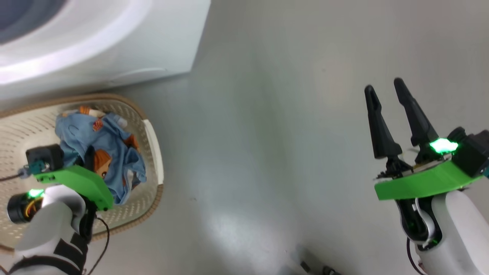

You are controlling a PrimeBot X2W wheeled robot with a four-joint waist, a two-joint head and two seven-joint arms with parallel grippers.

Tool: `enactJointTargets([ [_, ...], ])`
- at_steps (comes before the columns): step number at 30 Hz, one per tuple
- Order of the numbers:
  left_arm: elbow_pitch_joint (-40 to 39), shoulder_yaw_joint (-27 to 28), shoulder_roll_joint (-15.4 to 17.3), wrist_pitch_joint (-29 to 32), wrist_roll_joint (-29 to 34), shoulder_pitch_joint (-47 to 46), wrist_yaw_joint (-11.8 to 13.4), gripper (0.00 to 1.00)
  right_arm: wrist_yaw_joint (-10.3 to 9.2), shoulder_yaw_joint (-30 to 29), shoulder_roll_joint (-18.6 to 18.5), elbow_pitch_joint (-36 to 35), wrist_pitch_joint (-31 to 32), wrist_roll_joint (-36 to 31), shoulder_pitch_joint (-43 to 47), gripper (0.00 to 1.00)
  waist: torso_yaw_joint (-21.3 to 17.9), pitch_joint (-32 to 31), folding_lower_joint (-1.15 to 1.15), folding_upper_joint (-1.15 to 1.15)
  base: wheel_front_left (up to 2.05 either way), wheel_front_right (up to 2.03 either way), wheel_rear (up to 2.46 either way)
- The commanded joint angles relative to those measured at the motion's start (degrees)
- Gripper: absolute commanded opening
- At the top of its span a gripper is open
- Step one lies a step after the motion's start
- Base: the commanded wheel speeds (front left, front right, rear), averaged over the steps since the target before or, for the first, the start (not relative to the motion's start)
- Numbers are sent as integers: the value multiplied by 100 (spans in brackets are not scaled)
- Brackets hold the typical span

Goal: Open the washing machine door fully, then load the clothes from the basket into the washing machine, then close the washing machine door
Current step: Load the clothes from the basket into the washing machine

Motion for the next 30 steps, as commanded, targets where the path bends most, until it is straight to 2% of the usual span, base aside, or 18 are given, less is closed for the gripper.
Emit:
enactJointTargets([
  [1, -86, 121, 154, -86, -17, 157, 2, 0, 25, 57, -106, -89, -46, -3, 234, 100, 247, -428, 1, 0, 0, 0, 0],
  [9, -759, 276, 247, -221, -44, 534, 21, 0, 25, -7, -227, -9, -46, -47, 593, 100, 572, -1050, 1, 0, 0, 0, 0],
  [18, -2235, 799, 298, -224, 514, 1426, 216, 0, 25, -43, -382, 85, -46, -89, 953, 100, 846, -1721, 1, 0, 0, 0, 0],
  [30, -3925, 1530, 174, -224, 1117, 2915, 287, 0, 25, -3, -546, 226, -46, -119, 1595, 100, 1029, -2752, 1, 0, 0, 0, 0],
])
